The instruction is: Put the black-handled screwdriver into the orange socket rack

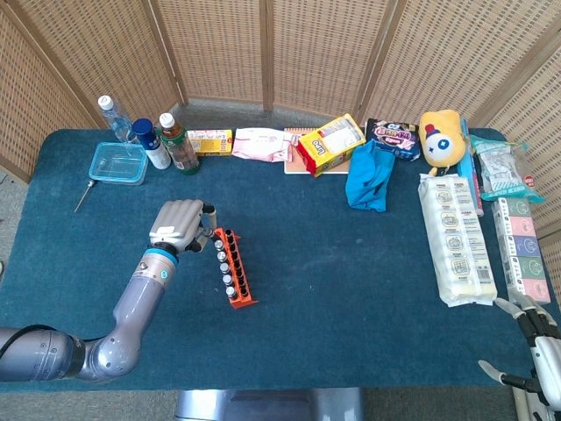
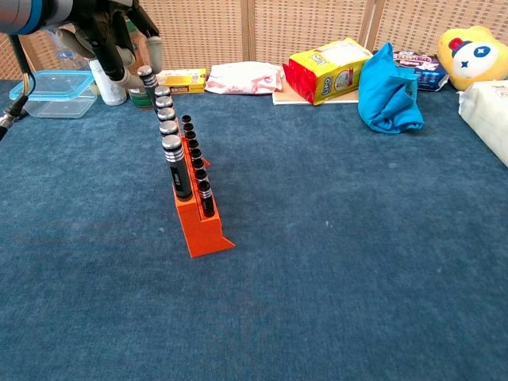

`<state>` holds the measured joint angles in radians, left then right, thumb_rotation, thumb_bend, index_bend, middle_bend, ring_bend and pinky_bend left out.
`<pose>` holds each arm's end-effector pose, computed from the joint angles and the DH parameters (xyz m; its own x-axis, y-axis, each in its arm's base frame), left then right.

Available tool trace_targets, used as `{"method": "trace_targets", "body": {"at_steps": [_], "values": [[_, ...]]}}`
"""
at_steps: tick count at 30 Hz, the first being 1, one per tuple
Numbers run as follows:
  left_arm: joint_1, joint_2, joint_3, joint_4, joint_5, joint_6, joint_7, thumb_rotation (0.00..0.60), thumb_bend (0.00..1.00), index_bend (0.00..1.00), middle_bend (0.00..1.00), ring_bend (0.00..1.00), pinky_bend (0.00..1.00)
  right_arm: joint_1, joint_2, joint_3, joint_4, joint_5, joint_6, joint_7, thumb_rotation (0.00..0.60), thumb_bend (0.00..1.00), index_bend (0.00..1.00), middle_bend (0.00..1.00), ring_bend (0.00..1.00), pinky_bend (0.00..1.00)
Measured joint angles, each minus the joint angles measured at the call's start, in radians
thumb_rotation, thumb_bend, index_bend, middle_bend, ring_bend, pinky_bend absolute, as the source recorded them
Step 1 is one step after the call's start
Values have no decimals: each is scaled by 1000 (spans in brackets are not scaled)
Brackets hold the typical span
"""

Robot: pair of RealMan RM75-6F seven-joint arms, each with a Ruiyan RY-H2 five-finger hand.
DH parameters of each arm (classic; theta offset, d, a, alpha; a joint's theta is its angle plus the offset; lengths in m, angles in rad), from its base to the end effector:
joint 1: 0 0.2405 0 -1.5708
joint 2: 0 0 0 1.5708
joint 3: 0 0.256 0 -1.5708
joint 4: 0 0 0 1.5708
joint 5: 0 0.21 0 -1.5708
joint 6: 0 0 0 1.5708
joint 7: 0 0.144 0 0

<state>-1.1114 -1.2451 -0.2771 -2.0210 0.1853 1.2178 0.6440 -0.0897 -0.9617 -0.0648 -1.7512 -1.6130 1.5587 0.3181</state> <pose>-0.0561 0.3475 0.0651 0.3136 0.3831 0.8688 0.9481 -0.0758 -0.3088 -0.3080 -0.1030 0.1846 0.1013 -0.0909 0.9907 -0.9905 0.0838 0.1090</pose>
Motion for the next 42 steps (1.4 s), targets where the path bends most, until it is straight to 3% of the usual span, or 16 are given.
{"method": "trace_targets", "body": {"at_steps": [32, 42], "values": [[2, 4, -30, -13, -22, -3, 5, 600, 357, 553, 1000, 1000, 1000, 0, 1, 0, 1, -1, 1, 5, 600, 0, 165, 61, 0, 0], [-3, -3, -19, -3, -41, -5, 24, 600, 357, 553, 1000, 1000, 1000, -2, 2, 0, 1, -3, 4, 5, 600, 0, 165, 61, 0, 0]]}}
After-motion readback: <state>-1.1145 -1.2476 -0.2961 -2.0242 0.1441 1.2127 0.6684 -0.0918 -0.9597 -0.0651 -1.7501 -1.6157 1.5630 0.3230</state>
